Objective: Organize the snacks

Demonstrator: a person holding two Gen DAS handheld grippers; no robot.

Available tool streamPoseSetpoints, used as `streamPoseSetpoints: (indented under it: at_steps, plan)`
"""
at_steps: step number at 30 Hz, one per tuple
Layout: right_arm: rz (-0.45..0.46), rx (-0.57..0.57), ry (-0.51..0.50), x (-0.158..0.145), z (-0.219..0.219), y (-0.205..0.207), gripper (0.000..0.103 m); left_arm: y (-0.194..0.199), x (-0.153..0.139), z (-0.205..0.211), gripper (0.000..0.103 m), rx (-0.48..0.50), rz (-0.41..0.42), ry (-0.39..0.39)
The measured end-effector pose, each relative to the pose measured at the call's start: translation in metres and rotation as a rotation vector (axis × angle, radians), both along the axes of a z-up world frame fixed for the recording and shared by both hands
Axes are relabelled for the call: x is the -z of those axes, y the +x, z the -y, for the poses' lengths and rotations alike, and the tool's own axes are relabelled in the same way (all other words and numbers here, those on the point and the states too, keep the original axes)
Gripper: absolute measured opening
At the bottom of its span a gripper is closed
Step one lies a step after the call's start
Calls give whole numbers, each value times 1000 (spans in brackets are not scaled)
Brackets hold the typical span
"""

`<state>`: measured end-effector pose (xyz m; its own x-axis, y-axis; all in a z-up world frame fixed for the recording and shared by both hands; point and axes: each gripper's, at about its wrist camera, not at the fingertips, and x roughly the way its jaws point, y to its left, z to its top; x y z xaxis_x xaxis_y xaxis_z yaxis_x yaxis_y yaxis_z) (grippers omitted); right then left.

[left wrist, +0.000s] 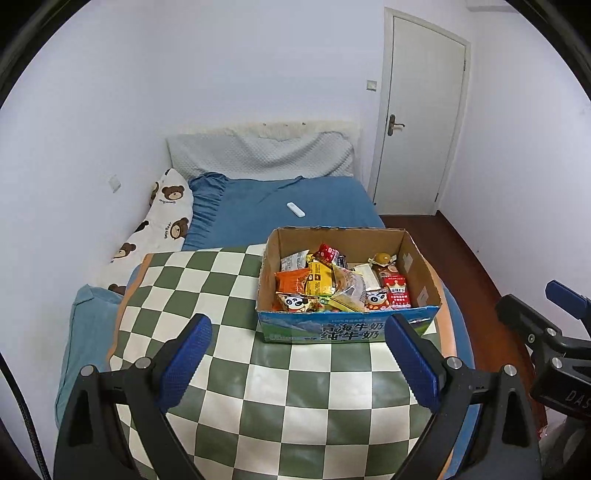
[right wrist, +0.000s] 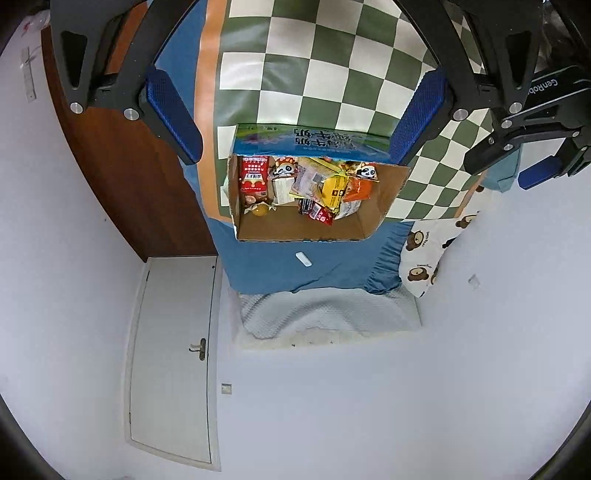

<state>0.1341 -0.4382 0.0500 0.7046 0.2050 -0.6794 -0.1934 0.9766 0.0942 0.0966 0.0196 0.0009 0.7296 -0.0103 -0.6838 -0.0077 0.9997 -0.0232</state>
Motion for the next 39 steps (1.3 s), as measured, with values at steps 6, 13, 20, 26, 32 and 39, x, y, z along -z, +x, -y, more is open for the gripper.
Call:
streamPoseSetpoints:
  at_steps: [6, 13, 20, 26, 32, 39]
  plan:
    - [-19, 27, -4, 17, 3, 22, 103, 17, 12, 4, 103, -9, -7, 20]
    - [-55, 70, -16, 46, 5, 57, 103, 51, 33, 10, 103, -6, -59, 42]
    - [-99, 95, -46, 71, 5, 85, 103, 72, 48, 13, 103, -6, -90, 52]
    - [-121, 103, -61, 85, 2, 96, 103, 85, 56, 14, 103, -10, -108, 49]
    - [-128, 108, -67, 89, 1, 98, 103, 89, 58, 16, 103, -8, -112, 47]
    - [-127, 121, -67, 88, 4, 96, 103, 88, 58, 17, 103, -7, -111, 45]
